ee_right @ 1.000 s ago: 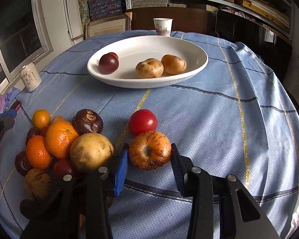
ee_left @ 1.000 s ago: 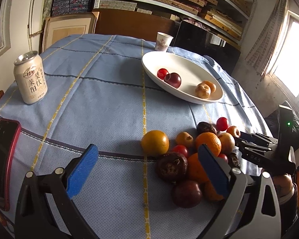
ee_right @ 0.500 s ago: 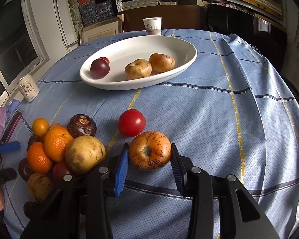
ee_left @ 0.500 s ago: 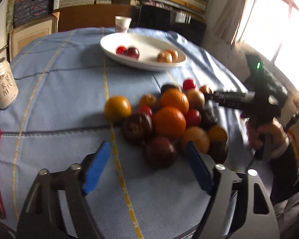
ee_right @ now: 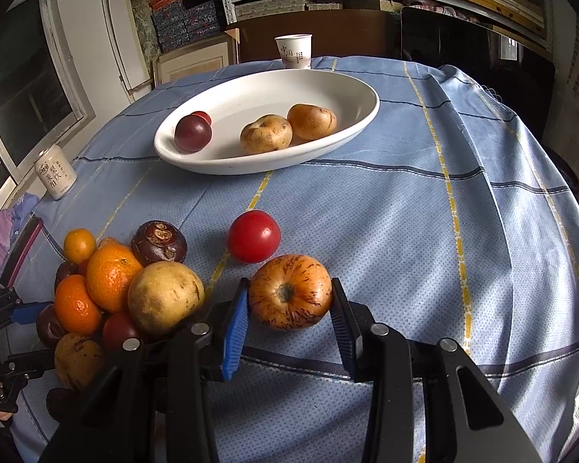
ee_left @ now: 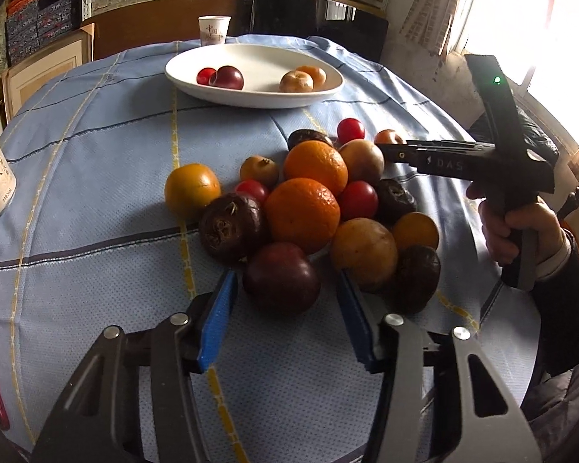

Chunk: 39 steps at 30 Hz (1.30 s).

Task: Organize fruits
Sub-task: 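Place the apple on the plate with the right tool while the left tool places the plum there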

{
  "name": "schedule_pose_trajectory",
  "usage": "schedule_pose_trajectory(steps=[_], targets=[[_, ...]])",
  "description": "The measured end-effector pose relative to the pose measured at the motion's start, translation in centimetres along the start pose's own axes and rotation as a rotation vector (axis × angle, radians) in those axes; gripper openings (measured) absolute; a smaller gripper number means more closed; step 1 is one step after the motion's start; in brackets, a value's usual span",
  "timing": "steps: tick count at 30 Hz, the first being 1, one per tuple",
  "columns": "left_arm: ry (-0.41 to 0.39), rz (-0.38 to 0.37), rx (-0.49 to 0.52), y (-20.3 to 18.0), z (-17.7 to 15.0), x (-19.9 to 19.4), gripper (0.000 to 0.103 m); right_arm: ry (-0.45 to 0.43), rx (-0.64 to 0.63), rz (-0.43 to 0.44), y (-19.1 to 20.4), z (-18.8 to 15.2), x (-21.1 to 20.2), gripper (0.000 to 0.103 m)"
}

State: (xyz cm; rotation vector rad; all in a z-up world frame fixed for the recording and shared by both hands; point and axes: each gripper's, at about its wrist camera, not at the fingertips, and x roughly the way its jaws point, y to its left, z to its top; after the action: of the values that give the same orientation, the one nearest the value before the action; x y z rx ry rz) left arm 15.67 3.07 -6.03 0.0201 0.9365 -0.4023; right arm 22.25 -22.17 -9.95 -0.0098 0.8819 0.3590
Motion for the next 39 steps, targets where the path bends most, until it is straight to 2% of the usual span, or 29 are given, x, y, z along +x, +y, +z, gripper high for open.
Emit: schedule_pose_trajectory(steps=[2, 4, 14, 16, 19, 23, 26, 30, 34, 37, 39], targets=[[0.008, -0.002, -0.005, 0.1, 0.0, 0.2, 0.043, 0.001, -0.002, 0.000, 0.0, 0.0, -0.1, 0.041], [0.014, 0.007, -0.010, 0.2, 0.0, 0.4, 0.039, -0.001, -0.005, 0.000, 0.1, 0.0, -0.1, 0.041], [-0.012, -0.006, -0.035, 0.6, 0.2, -0.8, 0.037, -0.033, -0.003, 0.016, 0.0, -0.1, -0.8, 0.041], [-0.023, -0.006, -0.037, 0.6, 0.6, -1.5, 0.037, -0.066, 0.017, 0.068, -0.1, 0.3, -1.7, 0.041], [-0.048, -0.019, -0.020, 0.5, 3.0, -2.8, 0.037, -0.115, 0.008, 0.081, 0.2, 1.4, -2.8, 0.041], [-0.116, -0.021, -0.028, 1.1, 9.1, -3.1, 0.037, -0.170, -0.008, 0.077, 0.3, 5.1, -2.9, 0.041], [-0.135, -0.011, -0.069, 1.9, 14.2, -1.5, 0.037, -0.195, 0.017, 0.070, -0.1, 7.8, -1.5, 0.041], [-0.124, 0.072, -0.106, 3.1, 19.8, 3.0, 0.037, -0.175, 0.071, 0.062, -0.9, 10.4, 2.0, 0.041], [-0.072, 0.113, -0.134, 4.4, 22.4, 7.1, 0.037, -0.149, 0.092, 0.077, -1.0, 11.5, 4.2, 0.041], [-0.039, 0.136, -0.142, 5.1, 23.0, 9.3, 0.037, -0.145, 0.081, 0.089, -0.8, 11.7, 4.8, 0.042], [-0.016, 0.140, -0.152, 5.4, 23.2, 10.0, 0.041, -0.151, 0.073, 0.086, -0.6, 12.0, 4.9, 0.043]])
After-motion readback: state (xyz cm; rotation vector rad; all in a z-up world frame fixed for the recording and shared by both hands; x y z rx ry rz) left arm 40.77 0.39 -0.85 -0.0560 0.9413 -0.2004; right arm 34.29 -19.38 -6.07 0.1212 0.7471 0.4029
